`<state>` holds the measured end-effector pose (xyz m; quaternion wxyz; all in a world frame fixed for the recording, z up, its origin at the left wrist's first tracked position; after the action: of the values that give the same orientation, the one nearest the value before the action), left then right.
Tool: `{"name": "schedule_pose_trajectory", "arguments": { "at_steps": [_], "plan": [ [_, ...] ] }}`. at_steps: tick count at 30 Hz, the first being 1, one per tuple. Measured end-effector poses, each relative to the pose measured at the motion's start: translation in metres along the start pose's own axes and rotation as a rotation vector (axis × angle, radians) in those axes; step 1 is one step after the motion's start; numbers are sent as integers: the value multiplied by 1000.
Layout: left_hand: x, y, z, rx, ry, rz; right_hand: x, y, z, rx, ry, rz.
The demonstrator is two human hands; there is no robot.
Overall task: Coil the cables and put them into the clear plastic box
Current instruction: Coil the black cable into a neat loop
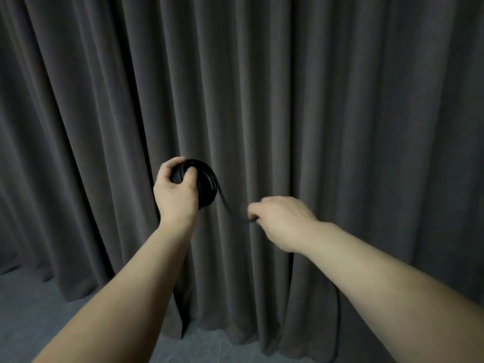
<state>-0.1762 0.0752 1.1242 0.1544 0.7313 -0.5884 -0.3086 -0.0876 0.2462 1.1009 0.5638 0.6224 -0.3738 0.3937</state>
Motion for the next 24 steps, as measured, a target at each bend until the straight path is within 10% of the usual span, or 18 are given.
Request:
{"name": "schedule_pose_trajectory", "arguments": {
  "at_steps": [4, 9, 18, 24],
  "plan": [
    [-23, -15, 3, -38, 128, 199, 43, 12, 46, 253, 222, 29],
    [-49, -41, 2, 69, -106, 428, 58, 29, 16, 125, 705, -194],
    [-64, -55, 5, 144, -221, 488, 44, 22, -30, -313, 803, -384],
    [-57, -46, 13, 158, -299, 422, 36, 23, -39, -180, 1206, -214]
  ]
}}
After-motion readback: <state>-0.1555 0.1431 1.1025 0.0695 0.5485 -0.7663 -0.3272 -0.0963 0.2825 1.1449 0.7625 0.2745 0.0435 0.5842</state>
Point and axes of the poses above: each hand's wrist, its own y-axis towards the middle knuckle, its own x-axis out of the back of the hand, z = x × y, the point moved 9 cm from there along y, towards the middle knuckle, and after that the axes turned 3 degrees about -x, right-handed, at the moved point
